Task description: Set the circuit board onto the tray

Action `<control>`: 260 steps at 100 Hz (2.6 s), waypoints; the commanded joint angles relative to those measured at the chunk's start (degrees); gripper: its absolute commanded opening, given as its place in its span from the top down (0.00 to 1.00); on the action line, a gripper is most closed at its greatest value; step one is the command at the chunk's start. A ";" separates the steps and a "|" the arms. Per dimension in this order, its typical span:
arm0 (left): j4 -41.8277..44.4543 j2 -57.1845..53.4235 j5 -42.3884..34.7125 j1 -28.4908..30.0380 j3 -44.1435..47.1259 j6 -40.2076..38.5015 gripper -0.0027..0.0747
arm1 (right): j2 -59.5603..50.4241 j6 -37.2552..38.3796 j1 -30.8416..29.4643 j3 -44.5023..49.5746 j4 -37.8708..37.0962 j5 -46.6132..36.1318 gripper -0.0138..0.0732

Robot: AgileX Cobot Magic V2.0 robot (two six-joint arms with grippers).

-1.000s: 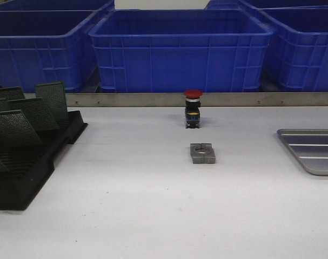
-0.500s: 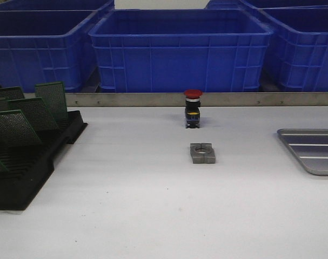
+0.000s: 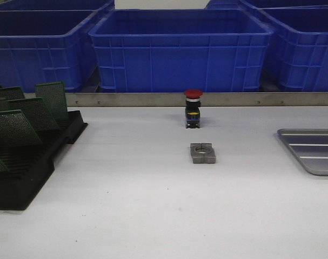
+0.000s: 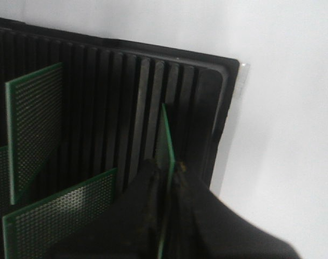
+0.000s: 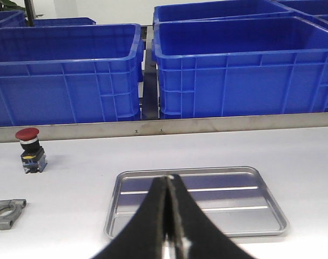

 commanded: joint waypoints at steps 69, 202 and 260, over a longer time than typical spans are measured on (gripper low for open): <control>-9.00 -13.56 3.43 -13.63 -1.49 -0.57 0.99 | -1.55 -0.50 -0.43 -0.77 -0.49 -3.99 0.97; -46.45 -7.61 -6.70 -27.76 -1.49 12.91 0.99 | 27.98 -1.44 2.10 -28.22 4.77 27.77 0.89; -46.64 -7.61 -6.70 -27.76 -1.49 12.91 0.99 | 51.18 -47.83 22.19 -37.41 49.81 28.73 0.41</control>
